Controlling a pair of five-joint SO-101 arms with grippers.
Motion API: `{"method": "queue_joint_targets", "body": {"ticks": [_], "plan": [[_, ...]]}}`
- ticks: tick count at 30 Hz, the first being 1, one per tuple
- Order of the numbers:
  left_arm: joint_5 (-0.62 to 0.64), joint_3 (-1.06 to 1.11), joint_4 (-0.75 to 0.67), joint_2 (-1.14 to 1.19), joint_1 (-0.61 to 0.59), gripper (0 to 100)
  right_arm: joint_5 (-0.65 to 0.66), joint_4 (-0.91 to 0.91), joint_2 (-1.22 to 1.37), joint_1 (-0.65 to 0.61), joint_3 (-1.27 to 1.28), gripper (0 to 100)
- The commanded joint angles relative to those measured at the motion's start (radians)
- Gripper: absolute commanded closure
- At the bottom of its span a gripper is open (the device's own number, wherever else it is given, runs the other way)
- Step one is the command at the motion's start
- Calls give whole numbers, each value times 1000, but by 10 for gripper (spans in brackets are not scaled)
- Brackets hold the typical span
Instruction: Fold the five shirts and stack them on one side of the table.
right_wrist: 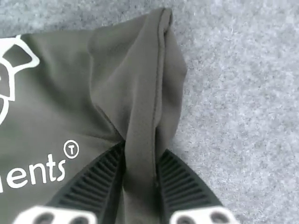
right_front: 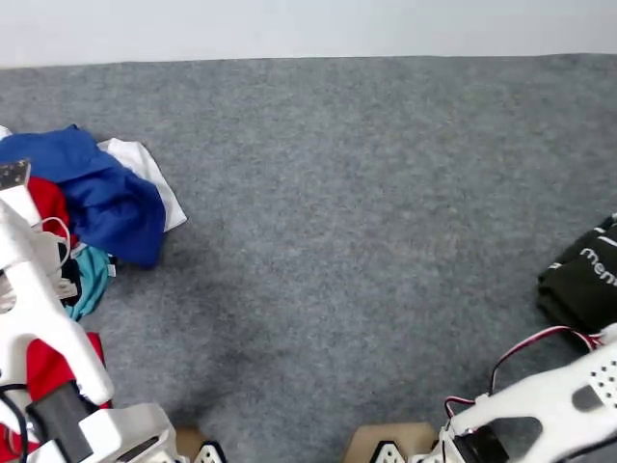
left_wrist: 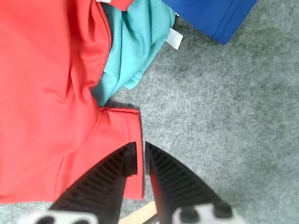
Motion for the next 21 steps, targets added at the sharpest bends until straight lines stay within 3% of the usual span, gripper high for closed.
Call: {"method": "queue_joint_targets", "body": {"ticks": [1,6,16,18,21], "plan": [[8,-4,28,-51,6,953,-3,74,-50,10,-106,836],[8,7,28,-51,5,953,-48,186,-65,7,-229,708],[9,59,25,-51,5,953,-44,308,-84,-13,-545,712],[8,59,23,-51,5,953,-43,308,-124,-18,-554,741],[8,61,21,-51,5,953,8,308,-216,-47,-526,869]]}}
